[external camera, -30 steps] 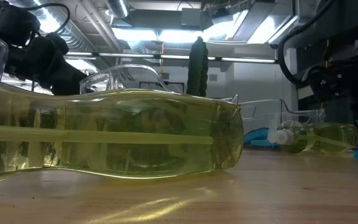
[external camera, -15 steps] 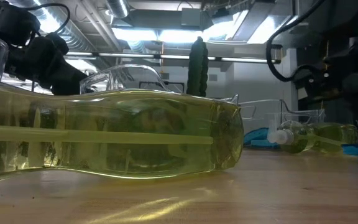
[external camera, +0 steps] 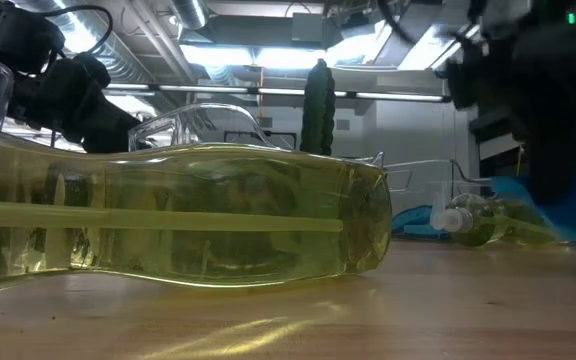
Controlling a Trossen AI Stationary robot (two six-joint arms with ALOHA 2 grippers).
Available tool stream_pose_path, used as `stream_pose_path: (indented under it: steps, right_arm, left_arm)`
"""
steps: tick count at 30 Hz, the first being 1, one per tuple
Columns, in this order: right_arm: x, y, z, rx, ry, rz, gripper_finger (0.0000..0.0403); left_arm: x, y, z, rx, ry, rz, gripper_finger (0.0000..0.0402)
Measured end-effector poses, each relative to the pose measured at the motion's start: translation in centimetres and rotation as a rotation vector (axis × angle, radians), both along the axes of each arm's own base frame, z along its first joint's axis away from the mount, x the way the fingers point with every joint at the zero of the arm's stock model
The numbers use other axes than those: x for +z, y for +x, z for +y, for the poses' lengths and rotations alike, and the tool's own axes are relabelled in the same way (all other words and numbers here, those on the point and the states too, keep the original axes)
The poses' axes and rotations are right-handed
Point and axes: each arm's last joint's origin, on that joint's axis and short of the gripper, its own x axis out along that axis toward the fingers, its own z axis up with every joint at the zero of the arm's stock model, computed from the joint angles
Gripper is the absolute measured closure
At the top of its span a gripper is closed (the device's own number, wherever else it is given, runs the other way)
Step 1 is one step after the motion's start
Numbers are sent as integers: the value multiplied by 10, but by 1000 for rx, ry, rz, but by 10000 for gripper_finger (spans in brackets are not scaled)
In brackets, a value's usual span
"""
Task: Pick & Place Kitchen Sink Supplies
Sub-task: Put the blue sponge into the top transparent bin
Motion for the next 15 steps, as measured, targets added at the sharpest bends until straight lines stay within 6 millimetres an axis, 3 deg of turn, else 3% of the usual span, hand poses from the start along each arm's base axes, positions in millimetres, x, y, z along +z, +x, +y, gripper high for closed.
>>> stream_pose_path:
  steps: [8,15]
  right_arm:
    - [52,24,0,137,-176,-157,365]
    - [98,32,-12,68,-683,-305,363]
  left_arm:
    - [0,0,0,0,0,0,121]
    - [0,0,0,0,0,0,121]
